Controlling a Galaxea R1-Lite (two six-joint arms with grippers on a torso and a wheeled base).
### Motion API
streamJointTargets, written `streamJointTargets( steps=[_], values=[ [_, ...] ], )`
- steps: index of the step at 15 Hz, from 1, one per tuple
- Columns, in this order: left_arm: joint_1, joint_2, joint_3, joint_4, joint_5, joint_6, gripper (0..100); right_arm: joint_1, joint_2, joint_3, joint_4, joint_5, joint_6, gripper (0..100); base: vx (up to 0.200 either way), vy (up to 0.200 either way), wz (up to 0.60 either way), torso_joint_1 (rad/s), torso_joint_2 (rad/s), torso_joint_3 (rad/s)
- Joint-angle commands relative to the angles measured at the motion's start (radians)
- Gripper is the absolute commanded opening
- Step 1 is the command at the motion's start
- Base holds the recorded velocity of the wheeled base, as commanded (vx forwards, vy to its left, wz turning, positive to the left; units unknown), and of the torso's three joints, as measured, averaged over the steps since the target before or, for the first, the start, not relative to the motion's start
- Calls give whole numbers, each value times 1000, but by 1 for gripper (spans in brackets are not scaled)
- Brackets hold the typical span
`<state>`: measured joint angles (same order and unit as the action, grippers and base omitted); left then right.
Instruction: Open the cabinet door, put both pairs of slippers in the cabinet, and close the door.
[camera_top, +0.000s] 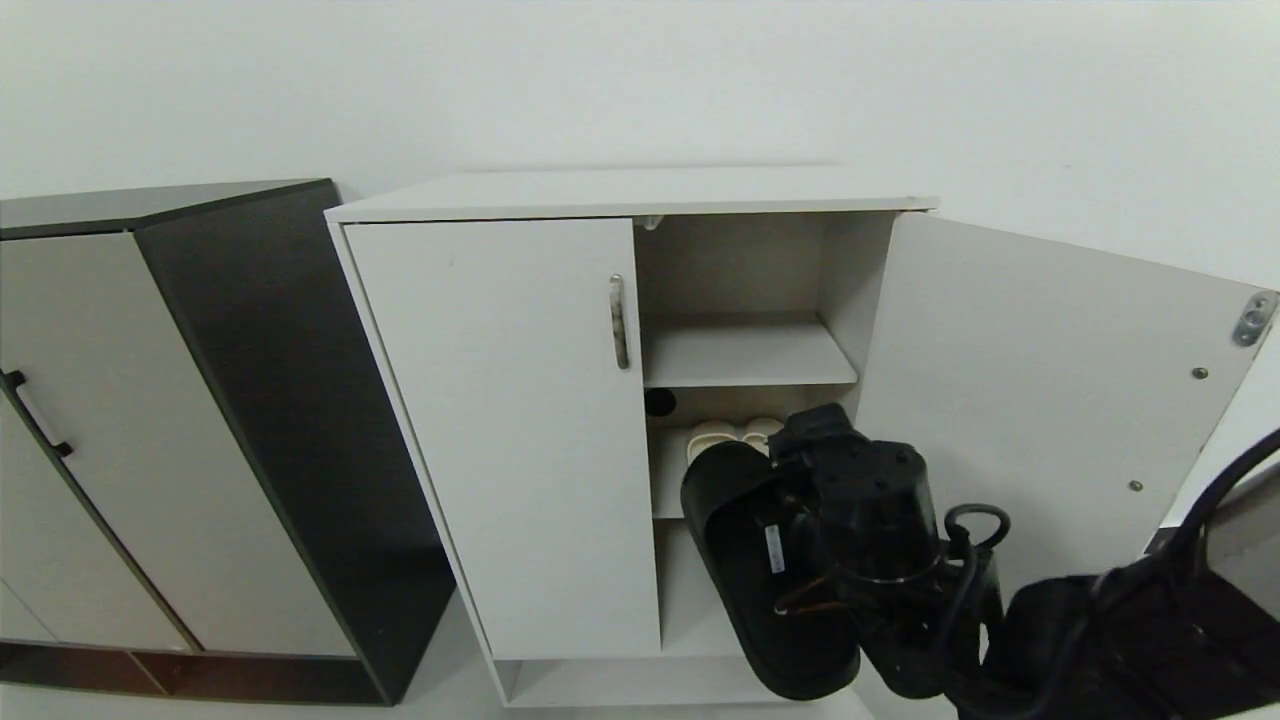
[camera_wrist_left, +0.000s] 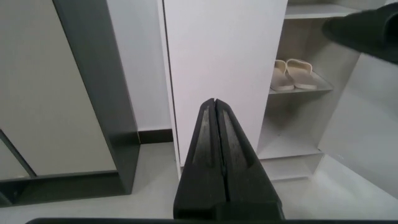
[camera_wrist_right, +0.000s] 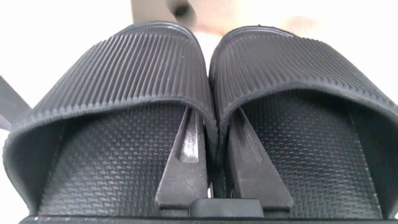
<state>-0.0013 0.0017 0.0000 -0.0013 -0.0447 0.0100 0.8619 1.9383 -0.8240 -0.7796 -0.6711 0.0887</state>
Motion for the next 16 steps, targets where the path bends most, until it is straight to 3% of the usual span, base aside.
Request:
streamJointTargets(
  steps=[1,2,5,10,16],
  values=[
    [0,0,0,0,0,-1,0,3,-75,-207,269,-31,80,0,0,0,0,0,0,0],
    [0,0,0,0,0,-1,0,17,-82,-313,405,-64,140,0,0,0,0,0,0,0],
    [0,0,0,0,0,1,0,29,-42,-465,487,-160,187,0,0,0,0,0,0,0],
    [0,0,0,0,0,-1,0,29,-36,-426,459,-163,190,0,0,0,0,0,0,0],
    [0,0,0,0,0,-1,0,23,-32,-385,421,-163,190,0,200,0,0,-2,6,1]
  ],
)
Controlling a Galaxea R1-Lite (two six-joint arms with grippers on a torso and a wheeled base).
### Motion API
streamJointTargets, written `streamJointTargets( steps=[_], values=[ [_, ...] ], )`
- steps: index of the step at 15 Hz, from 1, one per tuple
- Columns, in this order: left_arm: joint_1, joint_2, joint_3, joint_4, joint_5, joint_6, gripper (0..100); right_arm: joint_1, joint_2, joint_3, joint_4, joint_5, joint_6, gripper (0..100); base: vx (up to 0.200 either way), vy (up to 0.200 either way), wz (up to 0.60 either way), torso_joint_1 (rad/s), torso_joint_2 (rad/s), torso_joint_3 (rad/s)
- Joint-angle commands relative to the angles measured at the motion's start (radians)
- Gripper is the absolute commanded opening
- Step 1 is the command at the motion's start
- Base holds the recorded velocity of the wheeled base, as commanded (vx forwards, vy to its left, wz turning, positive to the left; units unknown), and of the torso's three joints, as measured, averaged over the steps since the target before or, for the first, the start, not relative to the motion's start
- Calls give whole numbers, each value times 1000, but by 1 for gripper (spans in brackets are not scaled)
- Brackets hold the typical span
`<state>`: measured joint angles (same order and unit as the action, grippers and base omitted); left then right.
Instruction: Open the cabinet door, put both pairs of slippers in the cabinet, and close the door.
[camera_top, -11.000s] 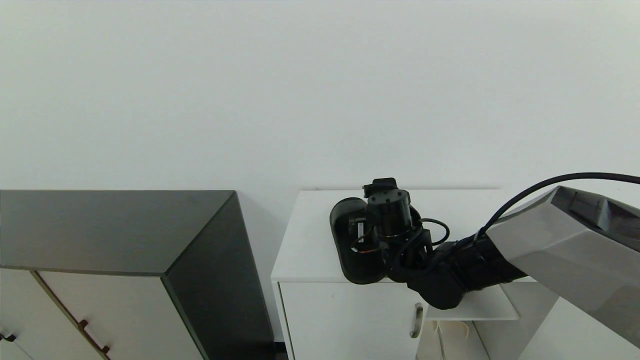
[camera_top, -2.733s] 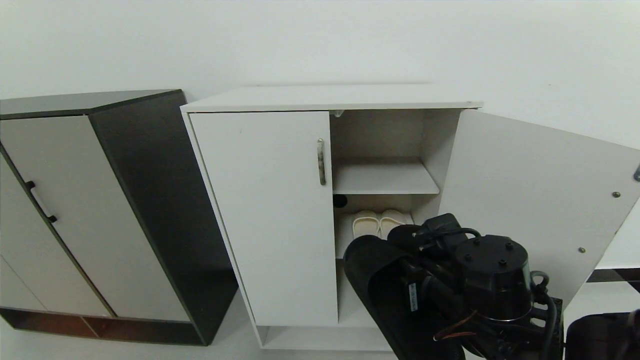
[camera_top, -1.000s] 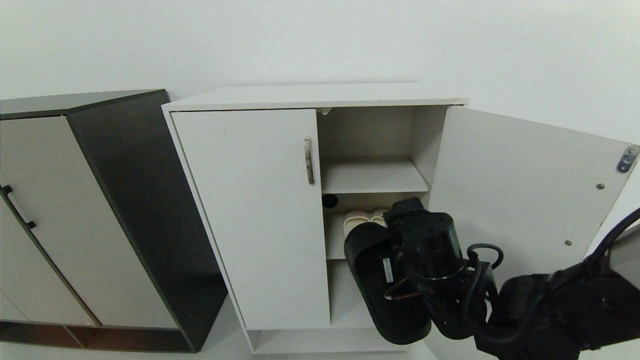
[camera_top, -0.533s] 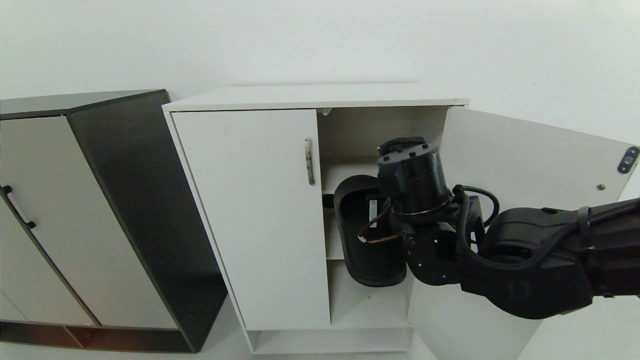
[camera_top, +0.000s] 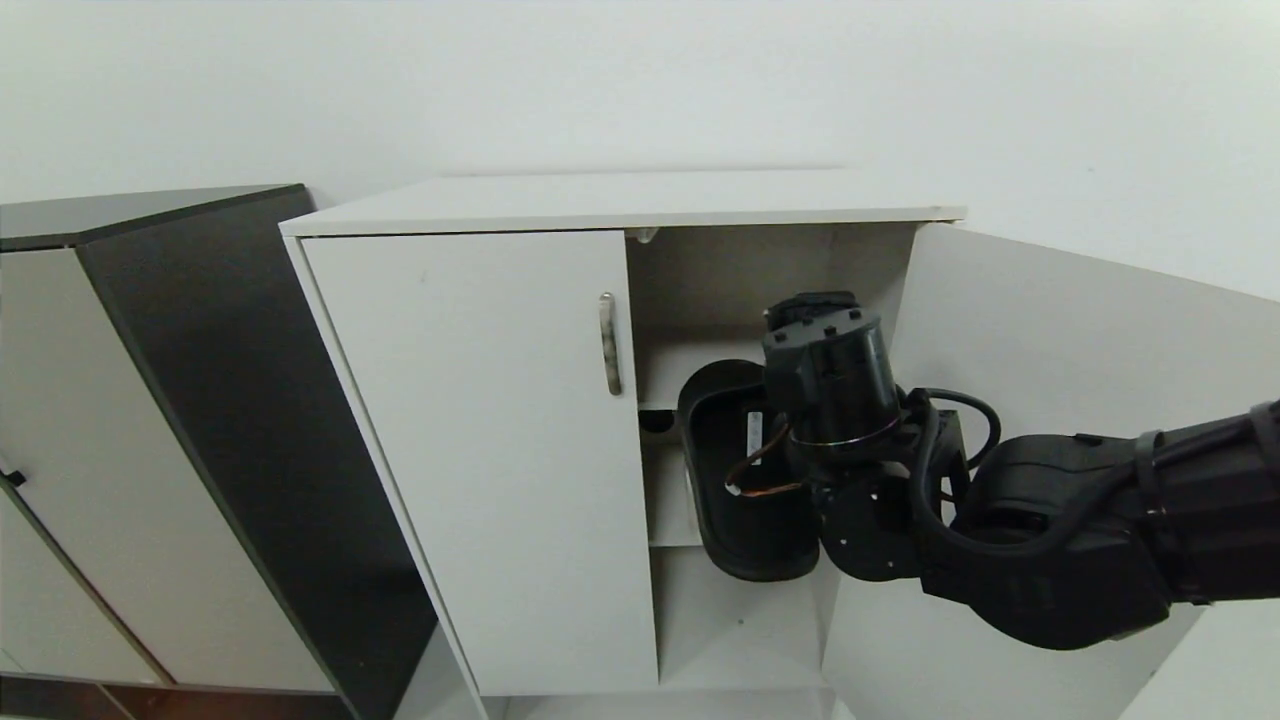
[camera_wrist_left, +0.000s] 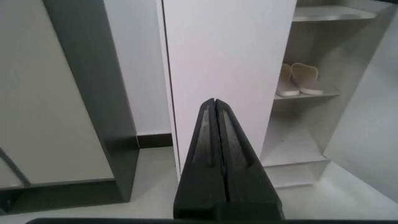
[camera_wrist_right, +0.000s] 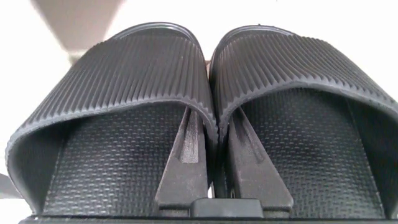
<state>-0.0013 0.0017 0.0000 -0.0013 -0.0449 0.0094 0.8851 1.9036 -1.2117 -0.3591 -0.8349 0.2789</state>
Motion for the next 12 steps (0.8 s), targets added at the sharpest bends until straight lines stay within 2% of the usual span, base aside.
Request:
streamJointTargets(
  steps=[1,7,12],
  values=[
    [0,0,0,0,0,0,0,-2,8,3,-1,0,0,0,200,0,0,-2,2,2],
    [0,0,0,0,0,0,0,-2,48,18,-46,0,-4,0,200,0,0,2,2,-1],
    [0,0,0,0,0,0,0,-2,63,-11,-43,5,-9,0,0,0,0,0,0,0]
  ],
)
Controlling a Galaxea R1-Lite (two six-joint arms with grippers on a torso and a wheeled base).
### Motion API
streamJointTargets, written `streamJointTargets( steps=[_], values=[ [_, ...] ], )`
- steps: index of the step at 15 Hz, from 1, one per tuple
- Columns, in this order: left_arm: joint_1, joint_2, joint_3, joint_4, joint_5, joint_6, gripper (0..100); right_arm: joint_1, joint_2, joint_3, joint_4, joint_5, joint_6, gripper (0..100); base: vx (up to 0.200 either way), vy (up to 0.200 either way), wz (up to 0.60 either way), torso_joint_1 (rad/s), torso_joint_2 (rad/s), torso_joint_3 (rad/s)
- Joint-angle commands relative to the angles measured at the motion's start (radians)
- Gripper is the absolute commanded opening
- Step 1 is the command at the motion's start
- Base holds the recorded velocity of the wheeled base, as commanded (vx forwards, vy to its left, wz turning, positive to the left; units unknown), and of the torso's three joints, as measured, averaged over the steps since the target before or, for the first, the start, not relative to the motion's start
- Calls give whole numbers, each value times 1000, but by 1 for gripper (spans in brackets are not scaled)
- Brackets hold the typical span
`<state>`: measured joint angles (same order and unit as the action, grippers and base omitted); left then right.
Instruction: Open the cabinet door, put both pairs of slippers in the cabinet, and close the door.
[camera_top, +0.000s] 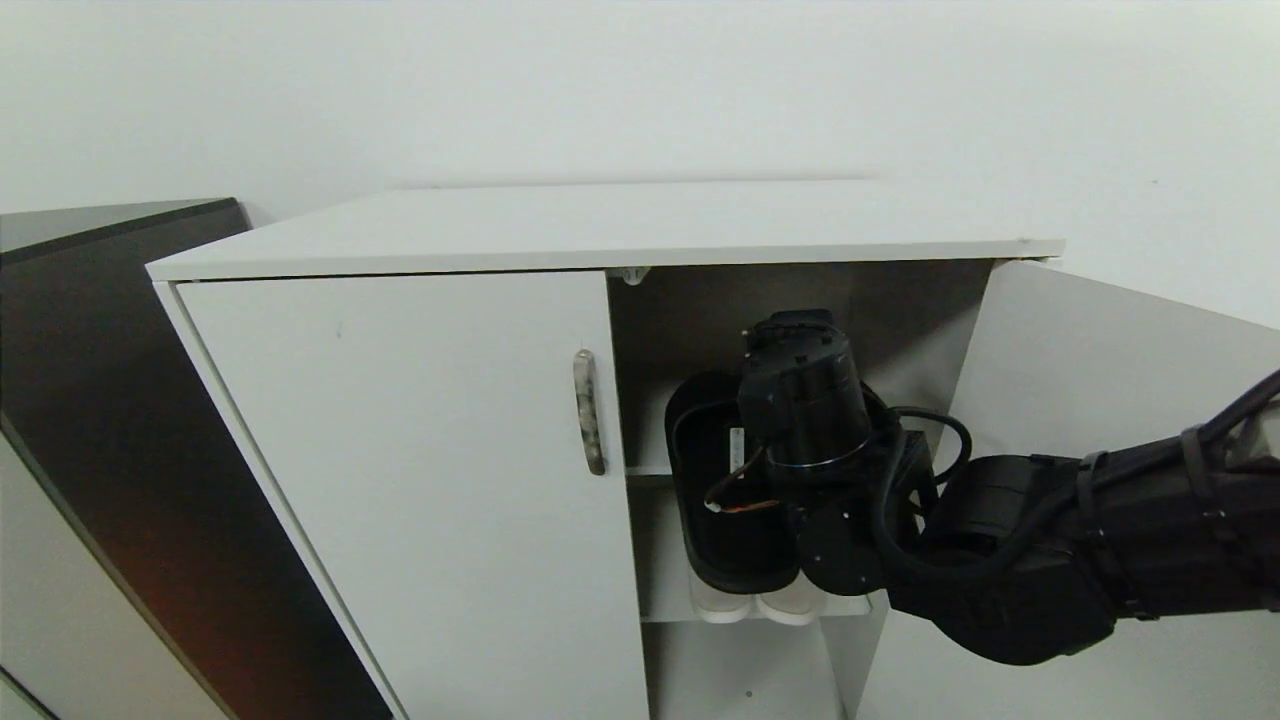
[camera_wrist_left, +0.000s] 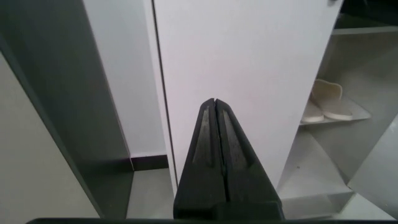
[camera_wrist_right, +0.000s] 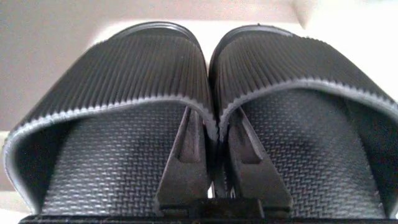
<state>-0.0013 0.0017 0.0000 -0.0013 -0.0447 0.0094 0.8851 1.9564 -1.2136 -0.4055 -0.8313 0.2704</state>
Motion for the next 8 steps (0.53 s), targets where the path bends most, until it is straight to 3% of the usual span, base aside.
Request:
streamJointTargets(
  steps=[1,8],
  values=[
    [0,0,0,0,0,0,0,-2,19,-20,4,1,-5,0,0,0,0,0,0,0],
    [0,0,0,0,0,-2,0,-83,153,-218,62,54,-13,0,0,0,0,0,0,0]
  ],
)
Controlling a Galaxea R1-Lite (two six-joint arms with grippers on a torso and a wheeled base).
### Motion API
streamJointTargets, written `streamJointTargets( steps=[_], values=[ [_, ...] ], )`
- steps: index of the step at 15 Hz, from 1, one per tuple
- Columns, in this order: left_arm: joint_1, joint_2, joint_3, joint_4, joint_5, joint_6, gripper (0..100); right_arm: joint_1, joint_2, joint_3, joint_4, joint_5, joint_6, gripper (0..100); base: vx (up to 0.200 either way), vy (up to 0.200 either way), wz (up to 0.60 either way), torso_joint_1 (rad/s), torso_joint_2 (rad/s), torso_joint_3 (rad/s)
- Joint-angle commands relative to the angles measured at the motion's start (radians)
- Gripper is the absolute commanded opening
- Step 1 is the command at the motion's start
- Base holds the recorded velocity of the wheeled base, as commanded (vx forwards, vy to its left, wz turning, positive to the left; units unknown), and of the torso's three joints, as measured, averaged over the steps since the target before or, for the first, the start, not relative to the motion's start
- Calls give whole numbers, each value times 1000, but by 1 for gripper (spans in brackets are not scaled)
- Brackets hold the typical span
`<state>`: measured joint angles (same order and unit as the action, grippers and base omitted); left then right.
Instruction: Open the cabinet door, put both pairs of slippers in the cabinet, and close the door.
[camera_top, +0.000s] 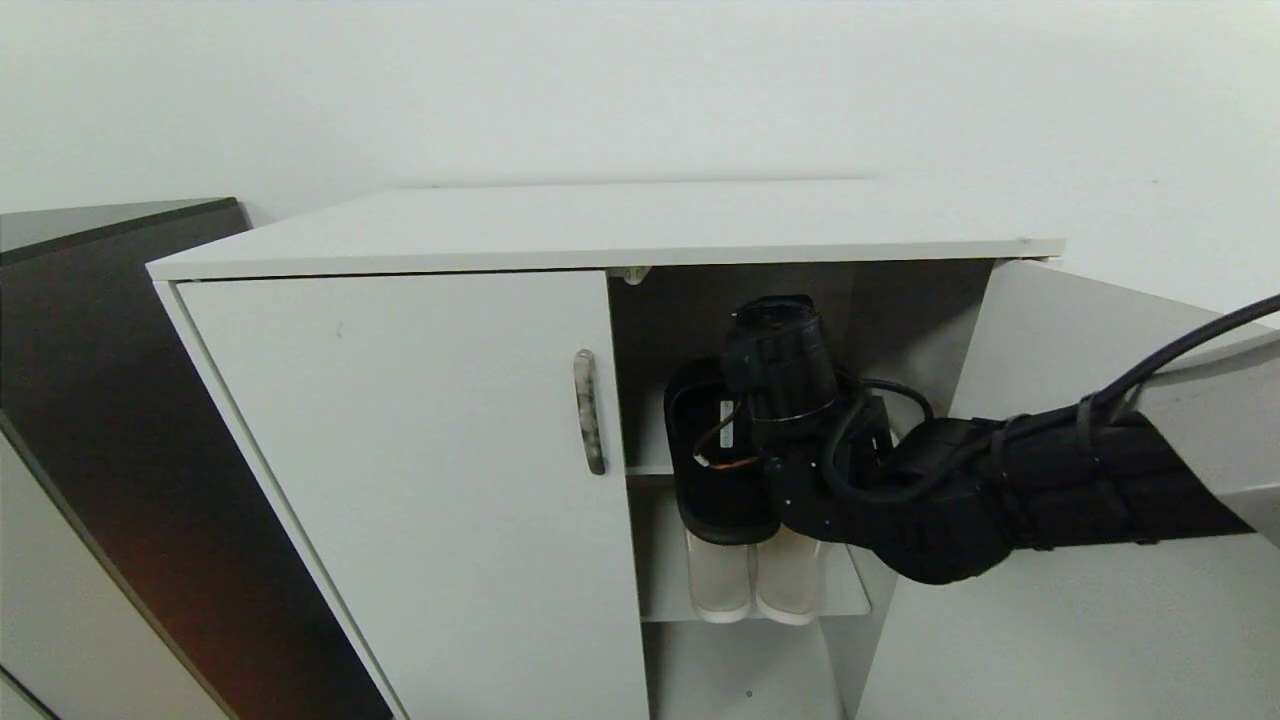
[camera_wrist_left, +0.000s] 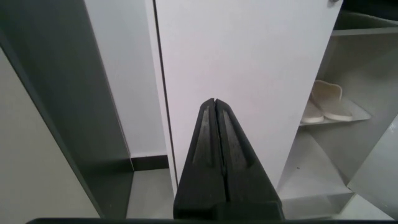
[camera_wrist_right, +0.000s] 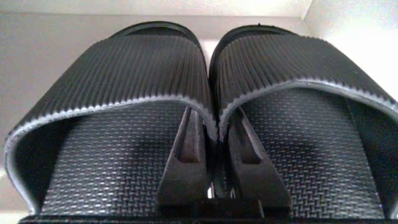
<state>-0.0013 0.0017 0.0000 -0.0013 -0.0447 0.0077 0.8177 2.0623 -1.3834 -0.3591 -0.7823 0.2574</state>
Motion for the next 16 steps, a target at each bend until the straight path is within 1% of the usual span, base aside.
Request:
streamJointTargets(
  steps=[1,4,7,11,16],
  values=[
    [0,0,0,0,0,0,0,-25,59,-80,34,12,2,0,0,0,0,0,0,0],
    [0,0,0,0,0,0,0,-49,108,-180,80,14,2,0,0,0,0,0,0,0],
    [0,0,0,0,0,0,0,-61,140,-238,108,25,2,0,0,0,0,0,0,0],
    [0,0,0,0,0,0,0,-80,177,-273,109,29,2,0,0,0,0,0,0,0],
    [0,0,0,0,0,0,0,-89,190,-276,108,31,5,0,0,0,0,0,0,0]
  ],
)
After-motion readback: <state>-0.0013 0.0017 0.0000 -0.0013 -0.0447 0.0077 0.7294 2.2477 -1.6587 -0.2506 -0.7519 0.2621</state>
